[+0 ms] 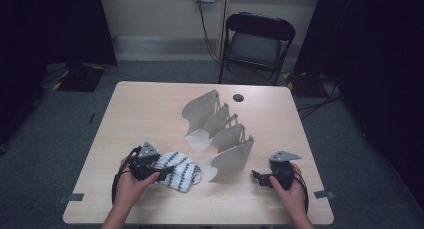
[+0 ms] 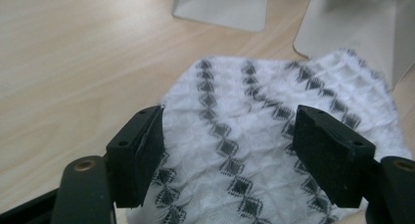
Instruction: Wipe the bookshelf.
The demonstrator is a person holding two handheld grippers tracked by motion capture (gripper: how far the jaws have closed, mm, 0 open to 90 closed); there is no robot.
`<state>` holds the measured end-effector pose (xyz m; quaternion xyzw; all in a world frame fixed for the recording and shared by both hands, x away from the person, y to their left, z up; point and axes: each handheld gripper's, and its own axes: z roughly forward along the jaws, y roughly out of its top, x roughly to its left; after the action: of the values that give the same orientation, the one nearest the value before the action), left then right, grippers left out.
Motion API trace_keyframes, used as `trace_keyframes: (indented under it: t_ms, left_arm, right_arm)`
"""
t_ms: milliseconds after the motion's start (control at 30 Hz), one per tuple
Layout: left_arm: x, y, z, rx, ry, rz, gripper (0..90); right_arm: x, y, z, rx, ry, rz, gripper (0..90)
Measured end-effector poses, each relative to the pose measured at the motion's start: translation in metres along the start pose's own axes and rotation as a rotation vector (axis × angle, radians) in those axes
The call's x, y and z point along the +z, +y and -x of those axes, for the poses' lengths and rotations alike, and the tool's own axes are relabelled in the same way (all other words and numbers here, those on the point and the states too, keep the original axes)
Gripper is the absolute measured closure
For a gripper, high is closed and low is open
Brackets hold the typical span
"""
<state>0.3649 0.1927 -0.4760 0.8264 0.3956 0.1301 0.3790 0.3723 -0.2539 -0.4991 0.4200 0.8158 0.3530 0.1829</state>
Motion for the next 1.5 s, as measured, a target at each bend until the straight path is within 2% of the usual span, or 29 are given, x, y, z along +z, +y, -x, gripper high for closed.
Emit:
trace_keyframes:
  t_ms: [133,167,200,433,467,567,667,700,800,900,933,967,1133,1200,1267,1333,1500]
  left_arm:
    - [0.005,-0.006,0.008,0.010,-0.028,-0.018,25.7]
    - [0.005,-0.007,0.012,-0.007,-0.037,-0.015,25.7]
    - [0.004,-0.007,0.014,0.006,-0.044,-0.023,25.7]
    - [0.001,-0.014,0.045,0.032,-0.093,-0.037,25.2]
    - [0.000,-0.015,0.050,0.019,-0.101,-0.040,24.4]
    - [0.000,-0.014,0.061,0.035,-0.154,-0.047,24.2]
    - [-0.002,-0.009,0.063,0.059,-0.154,-0.030,24.9]
    - [-0.003,-0.006,0.061,0.069,-0.153,-0.017,24.9]
    - [-0.006,0.001,0.050,0.061,-0.141,0.024,24.8]
    - [-0.001,0.004,0.040,0.055,-0.140,-0.002,27.0]
    - [0.002,0.003,0.039,0.047,-0.146,-0.020,31.3]
    - [0.005,0.001,0.041,0.028,-0.168,-0.023,35.8]
    - [0.015,-0.004,0.059,0.037,-0.246,-0.045,38.5]
    - [0.017,-0.002,0.068,0.053,-0.252,-0.044,38.4]
    - [0.020,-0.001,0.075,0.057,-0.263,-0.043,38.3]
    - [0.024,0.000,0.082,0.070,-0.271,-0.043,37.6]
    - [0.033,0.004,0.092,0.094,-0.283,-0.043,35.9]
  right_arm:
    - [0.000,0.000,0.000,0.000,-0.001,0.002,12.7]
    - [0.000,0.000,0.000,0.001,-0.002,0.001,12.7]
    - [0.000,0.000,0.000,0.001,-0.002,0.001,12.7]
    - [-0.001,-0.001,-0.002,0.008,-0.008,0.001,12.7]
    - [-0.001,-0.001,-0.002,0.007,-0.007,0.002,12.7]
    - [-0.002,-0.002,-0.004,0.008,-0.008,0.001,12.7]
    - [-0.003,-0.003,-0.004,0.007,-0.007,0.000,12.7]
    - [-0.003,-0.003,-0.004,0.008,-0.008,0.000,12.7]
    - [-0.003,-0.003,-0.005,0.010,-0.010,0.000,12.7]
    - [-0.005,-0.004,-0.006,0.007,-0.007,-0.001,12.7]
    - [-0.005,-0.005,-0.006,0.005,-0.004,-0.001,12.7]
    - [-0.005,-0.005,-0.007,0.005,-0.001,-0.001,12.7]
    - [-0.009,-0.008,-0.008,-0.005,0.013,0.002,12.8]
    - [-0.012,-0.009,-0.010,0.006,0.012,-0.007,13.3]
    - [-0.015,-0.009,-0.012,0.023,0.033,-0.012,13.4]
    - [-0.021,-0.008,-0.015,0.011,0.057,0.003,13.4]
    - [-0.031,-0.004,-0.025,-0.001,0.072,0.029,13.6]
